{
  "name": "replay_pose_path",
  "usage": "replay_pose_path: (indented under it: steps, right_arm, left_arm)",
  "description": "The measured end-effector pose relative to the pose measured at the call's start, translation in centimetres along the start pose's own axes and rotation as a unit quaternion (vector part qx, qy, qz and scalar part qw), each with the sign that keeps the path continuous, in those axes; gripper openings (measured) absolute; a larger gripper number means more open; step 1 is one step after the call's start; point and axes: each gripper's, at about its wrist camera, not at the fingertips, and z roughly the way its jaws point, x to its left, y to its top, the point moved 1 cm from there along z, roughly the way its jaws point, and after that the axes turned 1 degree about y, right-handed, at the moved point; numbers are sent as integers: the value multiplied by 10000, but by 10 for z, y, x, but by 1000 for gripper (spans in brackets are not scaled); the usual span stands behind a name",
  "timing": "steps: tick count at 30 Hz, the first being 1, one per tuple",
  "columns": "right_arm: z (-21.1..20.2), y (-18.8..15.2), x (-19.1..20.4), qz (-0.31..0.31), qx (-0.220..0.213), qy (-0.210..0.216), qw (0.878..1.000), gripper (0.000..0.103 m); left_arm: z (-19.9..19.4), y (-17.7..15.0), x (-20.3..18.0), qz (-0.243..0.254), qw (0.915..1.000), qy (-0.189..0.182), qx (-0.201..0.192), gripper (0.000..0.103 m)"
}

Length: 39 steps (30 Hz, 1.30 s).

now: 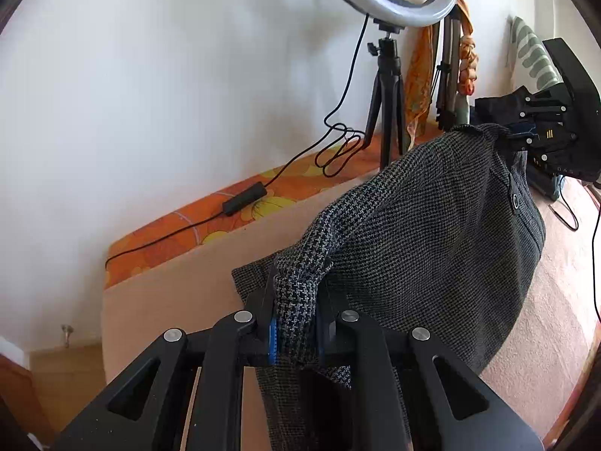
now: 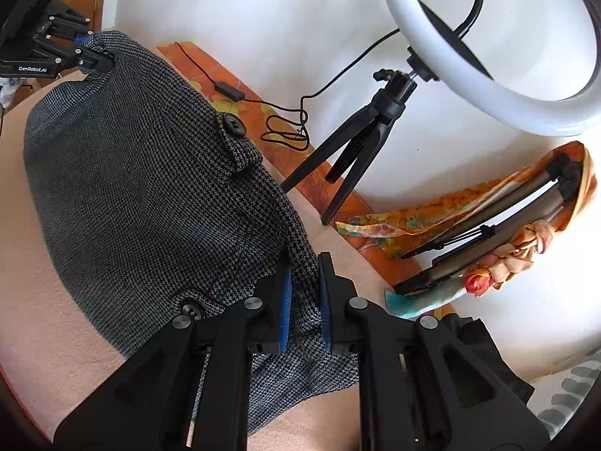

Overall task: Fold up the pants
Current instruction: 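Fold the held hems over toward the waistband with both tools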

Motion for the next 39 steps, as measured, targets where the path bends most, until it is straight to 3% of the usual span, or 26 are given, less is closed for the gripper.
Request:
replay_pose_path:
  steps: [6,10,12,14,16,18,22,24,27,32,37,39]
  right_arm:
    - [70,4,4,4,394,-42,9992,13]
    - [97,4,6,57,530,-118,9985,13]
    - [101,5,6,54,534,-249,9983,21]
    - [97,6,2,181,499,-474,9975,49]
    - [84,5,-4,330,324,-608,9971,59]
    - [62,1,-7,501,151,-667,9964,61]
    - [3,-20,7,801,-139,-170,9965,64]
    - [-25,-34,24,1021,-245,316,9940,67]
    - [-48,-54,54,1514,-225,1242,9804,70]
    - [-36,-79,99,2268,65,2256,9474,70]
    - [-1,-79,130,2809,162,2700,9208,70]
    - [9,-73,137,2958,111,2639,9180,70]
  left_arm:
    - [63,-10,12,-75,9988,199,438,19]
    - [74,-14,37,-690,9965,283,376,31]
    - [71,-16,46,-851,9947,491,299,31]
    - [61,-20,54,-860,9941,624,230,31]
    - [46,-26,57,-773,9940,758,144,31]
    - [25,-34,58,-768,9943,739,2,31]
    - [-9,-63,47,-732,9958,538,-136,31]
    - [-20,-83,35,-588,9971,475,-85,31]
    - [-29,-113,14,-400,9985,364,-22,31]
    - [-30,-133,-23,-161,9999,10,52,31]
    - [-24,-143,-48,204,9993,-208,217,28]
    - [-18,-144,-47,206,9992,-217,263,28]
